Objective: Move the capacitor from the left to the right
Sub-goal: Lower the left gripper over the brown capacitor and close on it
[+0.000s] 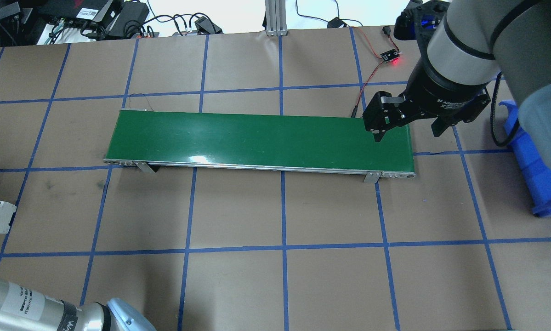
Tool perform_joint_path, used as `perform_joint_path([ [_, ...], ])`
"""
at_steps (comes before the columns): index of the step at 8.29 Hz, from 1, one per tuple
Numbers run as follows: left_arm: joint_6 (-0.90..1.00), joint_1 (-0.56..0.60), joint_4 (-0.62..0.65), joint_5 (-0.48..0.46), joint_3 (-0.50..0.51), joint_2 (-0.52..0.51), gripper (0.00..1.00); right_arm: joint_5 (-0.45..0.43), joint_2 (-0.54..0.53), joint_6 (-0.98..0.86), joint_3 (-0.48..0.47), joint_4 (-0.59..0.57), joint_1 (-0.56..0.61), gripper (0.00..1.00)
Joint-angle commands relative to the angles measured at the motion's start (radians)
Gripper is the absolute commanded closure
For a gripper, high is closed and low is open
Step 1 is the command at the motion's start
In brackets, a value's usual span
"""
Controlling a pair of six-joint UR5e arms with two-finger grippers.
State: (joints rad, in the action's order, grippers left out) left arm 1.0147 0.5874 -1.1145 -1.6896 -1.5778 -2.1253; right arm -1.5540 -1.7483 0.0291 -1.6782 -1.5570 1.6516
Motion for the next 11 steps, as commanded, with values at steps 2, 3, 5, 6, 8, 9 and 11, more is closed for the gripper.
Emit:
perform_joint_path([
  [2,0.001,-0.009,0.032,-0.007,-0.011,-0.016,0.0,0.0,0.0,0.0,0.0,0.0,-0.001,0.0],
  [3,-0.014,-0.009,0.03,-0.009,-0.014,-0.016,0.0,0.0,0.0,0.002,0.0,0.0,-0.001,0.0],
  [5,-0.039,-0.014,0.033,-0.005,-0.066,-0.012,0.01,0.0,0.0,0.0,0.0,0.0,-0.001,0.0],
  [6,-0.039,-0.018,0.033,-0.005,-0.071,-0.007,0.01,0.0,0.0,0.0,0.0,0.0,-0.001,0.0],
  [8,-0.028,-0.02,0.033,-0.007,-0.062,-0.008,0.01,0.0,0.0,0.0,0.0,0.0,-0.001,0.0],
  [9,-0.027,-0.033,0.033,-0.002,-0.064,-0.008,0.02,0.0,0.001,0.0,0.0,0.0,-0.001,0.0],
  [11,-0.024,-0.035,0.033,-0.005,-0.071,-0.015,0.25,0.0,0.001,0.0,0.0,0.0,-0.001,0.0],
])
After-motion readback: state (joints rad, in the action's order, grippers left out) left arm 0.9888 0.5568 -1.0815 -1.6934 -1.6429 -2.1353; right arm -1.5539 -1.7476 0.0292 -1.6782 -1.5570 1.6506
